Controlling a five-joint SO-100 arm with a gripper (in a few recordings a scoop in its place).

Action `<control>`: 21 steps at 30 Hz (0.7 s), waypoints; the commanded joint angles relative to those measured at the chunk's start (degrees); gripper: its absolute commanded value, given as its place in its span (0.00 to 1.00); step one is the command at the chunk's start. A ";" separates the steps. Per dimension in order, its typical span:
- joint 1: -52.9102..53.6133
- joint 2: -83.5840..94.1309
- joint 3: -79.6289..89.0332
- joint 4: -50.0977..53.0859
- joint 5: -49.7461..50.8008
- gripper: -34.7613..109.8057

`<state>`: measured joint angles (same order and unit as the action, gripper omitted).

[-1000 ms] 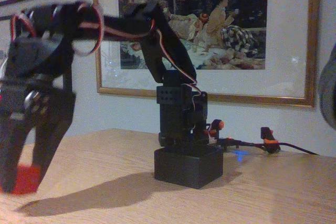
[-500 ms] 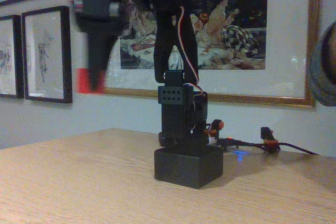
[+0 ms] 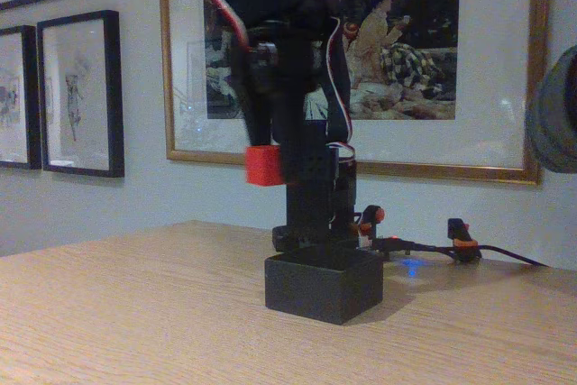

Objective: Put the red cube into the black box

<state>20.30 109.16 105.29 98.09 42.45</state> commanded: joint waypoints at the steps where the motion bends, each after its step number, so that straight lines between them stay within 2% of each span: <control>1: 7.12 3.96 1.85 0.44 -1.49 0.11; 9: 16.35 2.20 8.00 -4.22 -8.09 0.09; 21: 14.85 2.90 11.60 -13.36 -7.91 0.10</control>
<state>35.77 110.65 115.49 86.92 33.57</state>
